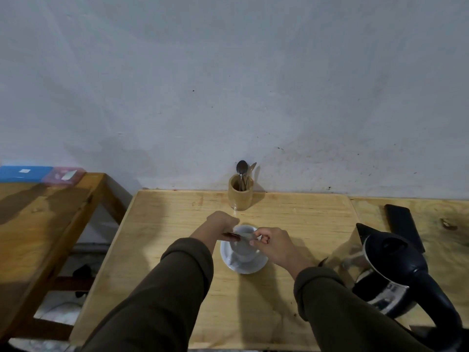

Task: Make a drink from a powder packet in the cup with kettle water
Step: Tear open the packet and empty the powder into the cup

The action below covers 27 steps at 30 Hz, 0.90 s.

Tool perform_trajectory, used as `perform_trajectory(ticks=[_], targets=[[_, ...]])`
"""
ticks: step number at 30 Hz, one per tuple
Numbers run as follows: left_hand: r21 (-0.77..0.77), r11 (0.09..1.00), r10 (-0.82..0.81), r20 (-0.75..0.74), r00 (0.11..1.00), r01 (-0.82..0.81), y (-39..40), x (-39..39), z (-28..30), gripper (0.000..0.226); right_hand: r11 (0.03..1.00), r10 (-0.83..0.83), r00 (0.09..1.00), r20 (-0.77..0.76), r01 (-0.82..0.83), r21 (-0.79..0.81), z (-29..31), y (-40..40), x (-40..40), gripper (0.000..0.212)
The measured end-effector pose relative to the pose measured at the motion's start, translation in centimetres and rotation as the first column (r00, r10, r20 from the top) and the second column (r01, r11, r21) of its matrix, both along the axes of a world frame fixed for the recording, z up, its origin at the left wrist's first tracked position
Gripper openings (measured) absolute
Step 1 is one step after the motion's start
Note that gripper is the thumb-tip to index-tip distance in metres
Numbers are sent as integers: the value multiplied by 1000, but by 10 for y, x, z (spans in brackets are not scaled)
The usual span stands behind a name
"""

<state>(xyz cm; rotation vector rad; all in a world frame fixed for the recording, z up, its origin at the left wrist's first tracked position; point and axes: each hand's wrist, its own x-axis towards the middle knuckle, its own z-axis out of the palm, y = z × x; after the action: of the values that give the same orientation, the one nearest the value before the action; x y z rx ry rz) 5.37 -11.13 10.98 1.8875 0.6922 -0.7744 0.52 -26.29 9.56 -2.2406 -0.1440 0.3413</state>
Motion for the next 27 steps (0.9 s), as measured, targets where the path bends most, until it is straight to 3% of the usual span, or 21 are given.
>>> perform_trajectory(ticks=[3,8,14,23,27], targets=[[-86,996,28,12,1000,-27,4,0,4,61,999,-4,1000,-22,3,-33,-4,0,4,2],[-195,975,103,-18,995,-105,12,-1,3,77,996,-64,997,-38,62,-58,-6,1,7,47],[-297,941,176,20,984,-162,9,-5,-4,79,992,-86,996,-28,83,-92,-5,9,10,52],[-235,965,149,124,981,-117,7,-6,-15,65,987,-129,990,-63,122,-108,0,14,13,45],[-215,975,89,163,983,-52,7,-7,-20,77,986,-127,988,-90,116,-120,-2,15,14,21]])
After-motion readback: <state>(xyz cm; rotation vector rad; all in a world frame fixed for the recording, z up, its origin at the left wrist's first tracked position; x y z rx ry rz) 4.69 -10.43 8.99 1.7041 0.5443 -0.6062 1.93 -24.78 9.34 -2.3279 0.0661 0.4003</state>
